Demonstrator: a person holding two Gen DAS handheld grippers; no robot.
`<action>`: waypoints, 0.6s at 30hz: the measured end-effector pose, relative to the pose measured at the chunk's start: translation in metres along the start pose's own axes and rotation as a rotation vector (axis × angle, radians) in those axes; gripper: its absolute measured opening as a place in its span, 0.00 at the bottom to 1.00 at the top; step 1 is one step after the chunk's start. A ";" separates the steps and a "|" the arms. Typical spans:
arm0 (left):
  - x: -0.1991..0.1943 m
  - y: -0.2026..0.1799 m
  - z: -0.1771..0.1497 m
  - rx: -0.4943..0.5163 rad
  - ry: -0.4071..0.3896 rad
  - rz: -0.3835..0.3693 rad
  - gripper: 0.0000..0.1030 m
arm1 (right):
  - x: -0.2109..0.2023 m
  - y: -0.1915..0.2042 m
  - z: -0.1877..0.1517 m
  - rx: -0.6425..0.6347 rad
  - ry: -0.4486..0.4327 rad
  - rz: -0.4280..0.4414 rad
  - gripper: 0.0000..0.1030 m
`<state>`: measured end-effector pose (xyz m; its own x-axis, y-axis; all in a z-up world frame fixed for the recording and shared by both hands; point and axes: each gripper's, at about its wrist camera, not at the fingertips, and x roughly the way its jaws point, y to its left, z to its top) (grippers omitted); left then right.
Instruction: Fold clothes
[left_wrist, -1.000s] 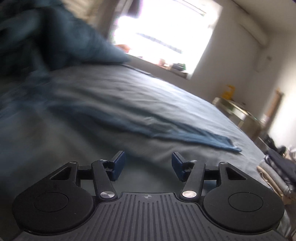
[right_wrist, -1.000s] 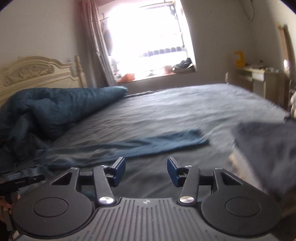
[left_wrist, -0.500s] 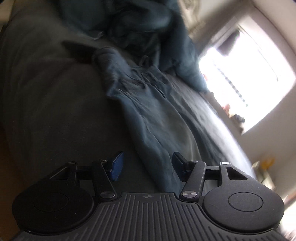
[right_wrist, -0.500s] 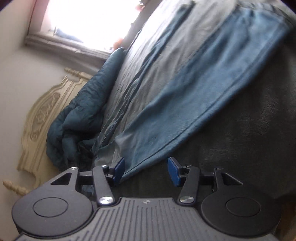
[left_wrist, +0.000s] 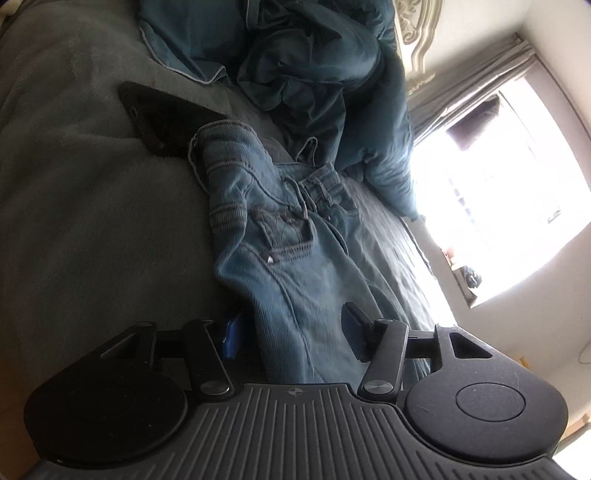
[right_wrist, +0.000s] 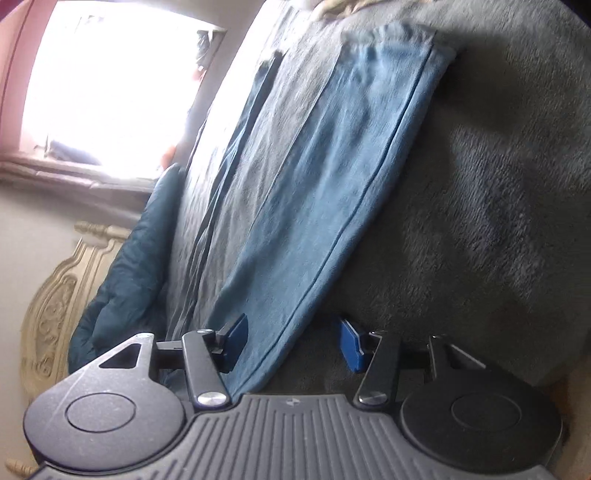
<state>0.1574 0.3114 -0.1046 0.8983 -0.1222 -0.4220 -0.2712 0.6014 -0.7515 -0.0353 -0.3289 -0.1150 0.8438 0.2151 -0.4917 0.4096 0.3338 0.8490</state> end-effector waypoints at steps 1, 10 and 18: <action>0.001 0.000 0.002 -0.003 -0.003 0.000 0.48 | 0.001 0.002 0.002 -0.005 -0.020 -0.004 0.54; 0.001 0.002 0.014 -0.021 -0.045 0.009 0.24 | 0.022 0.010 0.005 -0.015 -0.088 -0.029 0.15; -0.005 -0.026 0.018 0.081 -0.099 0.019 0.09 | 0.013 0.042 0.008 -0.156 -0.181 -0.030 0.04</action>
<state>0.1658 0.3107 -0.0738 0.9239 -0.0340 -0.3811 -0.2638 0.6649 -0.6988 -0.0045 -0.3194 -0.0847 0.8862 0.0396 -0.4617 0.3889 0.4780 0.7876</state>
